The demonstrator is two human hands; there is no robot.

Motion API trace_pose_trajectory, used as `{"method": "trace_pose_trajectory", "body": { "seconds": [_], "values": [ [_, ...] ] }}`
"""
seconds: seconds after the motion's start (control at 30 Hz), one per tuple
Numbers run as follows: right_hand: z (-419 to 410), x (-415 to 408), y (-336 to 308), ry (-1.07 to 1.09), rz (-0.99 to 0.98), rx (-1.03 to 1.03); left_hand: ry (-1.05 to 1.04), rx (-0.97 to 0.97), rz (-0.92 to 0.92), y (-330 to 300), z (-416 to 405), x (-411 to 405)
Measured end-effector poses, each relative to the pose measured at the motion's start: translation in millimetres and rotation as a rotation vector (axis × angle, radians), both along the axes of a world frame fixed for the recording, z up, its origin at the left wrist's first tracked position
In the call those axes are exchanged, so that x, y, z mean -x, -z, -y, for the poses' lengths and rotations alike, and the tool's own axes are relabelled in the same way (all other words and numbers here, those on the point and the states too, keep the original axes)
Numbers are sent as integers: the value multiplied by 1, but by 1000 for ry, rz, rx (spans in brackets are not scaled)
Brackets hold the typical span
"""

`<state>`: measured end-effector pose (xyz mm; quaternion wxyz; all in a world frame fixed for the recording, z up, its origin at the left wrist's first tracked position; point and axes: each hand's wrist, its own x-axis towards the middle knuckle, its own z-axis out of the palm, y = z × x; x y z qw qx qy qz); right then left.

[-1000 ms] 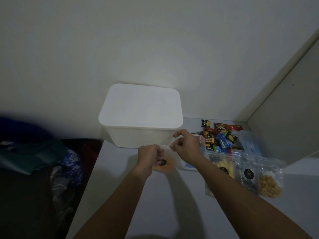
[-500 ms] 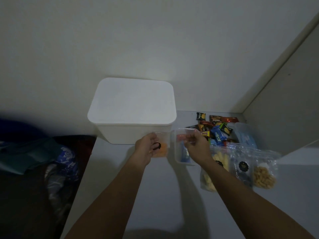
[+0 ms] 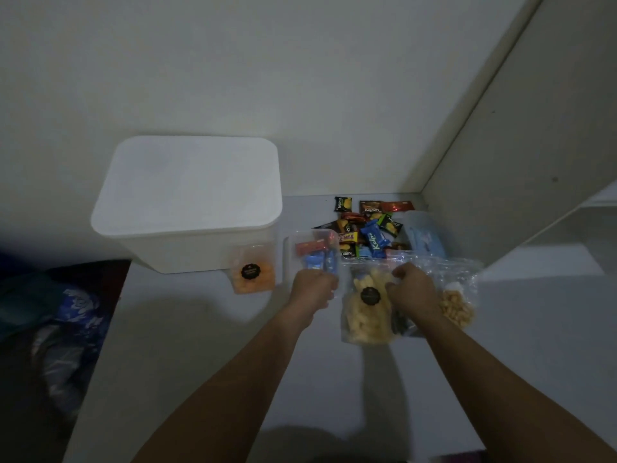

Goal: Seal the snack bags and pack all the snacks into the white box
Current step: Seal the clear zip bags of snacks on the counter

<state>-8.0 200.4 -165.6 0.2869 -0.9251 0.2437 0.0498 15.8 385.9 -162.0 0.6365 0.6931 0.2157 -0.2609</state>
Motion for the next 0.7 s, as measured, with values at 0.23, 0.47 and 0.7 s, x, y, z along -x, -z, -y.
{"method": "trace_pose_trajectory", "body": {
  "seconds": [0.23,0.47,0.7],
  "values": [
    [11,8,9,20,-171,-141,222,-141,-85,16,49,17],
    [13,12,10,62,-143,-301,170,-52,-152,20,60,30],
    [20,26,15,105,-223,-511,216,74,-304,23,50,36]
  ]
}}
